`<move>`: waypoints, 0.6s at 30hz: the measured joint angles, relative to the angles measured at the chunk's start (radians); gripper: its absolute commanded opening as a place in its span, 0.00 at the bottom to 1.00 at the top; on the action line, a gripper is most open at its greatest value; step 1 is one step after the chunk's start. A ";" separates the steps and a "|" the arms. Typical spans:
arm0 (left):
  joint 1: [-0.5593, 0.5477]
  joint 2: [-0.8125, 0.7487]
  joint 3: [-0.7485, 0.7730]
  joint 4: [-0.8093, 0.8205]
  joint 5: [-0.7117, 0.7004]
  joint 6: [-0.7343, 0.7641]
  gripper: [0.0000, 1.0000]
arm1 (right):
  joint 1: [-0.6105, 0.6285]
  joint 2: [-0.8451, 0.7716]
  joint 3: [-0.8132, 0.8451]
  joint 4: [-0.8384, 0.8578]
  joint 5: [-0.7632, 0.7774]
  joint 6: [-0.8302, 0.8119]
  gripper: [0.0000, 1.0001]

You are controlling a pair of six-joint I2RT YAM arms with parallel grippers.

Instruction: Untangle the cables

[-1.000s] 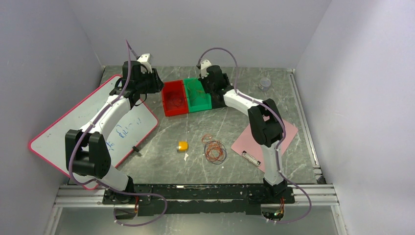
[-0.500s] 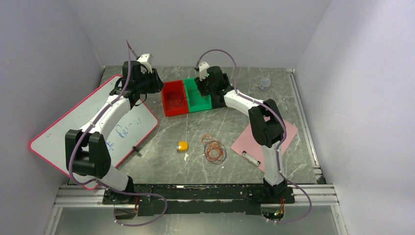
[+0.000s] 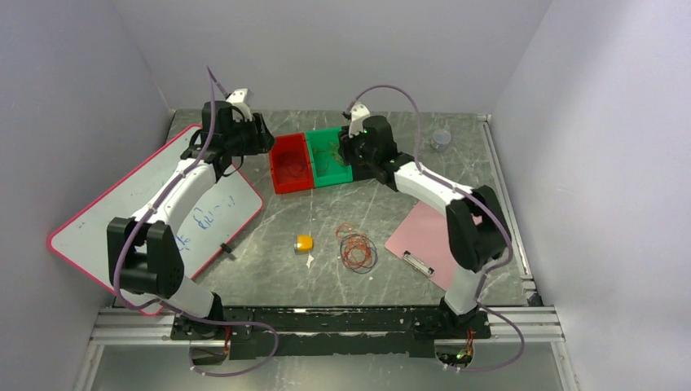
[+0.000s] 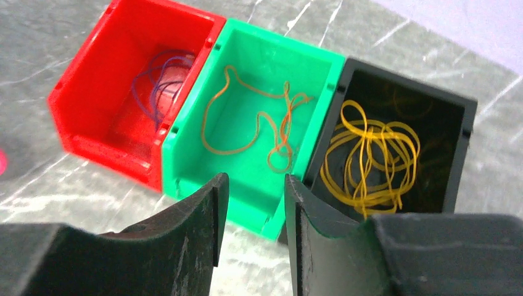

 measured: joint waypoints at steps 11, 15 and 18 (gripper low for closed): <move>-0.005 -0.067 -0.016 -0.027 0.044 -0.024 0.57 | 0.000 -0.459 -0.415 -0.149 0.045 0.257 0.44; -0.121 -0.125 -0.078 -0.041 0.015 -0.045 0.56 | 0.000 -0.585 -0.538 -0.236 0.038 0.360 0.45; -0.282 -0.167 -0.148 -0.043 -0.007 -0.089 0.56 | 0.002 -0.650 -0.622 -0.277 0.020 0.436 0.45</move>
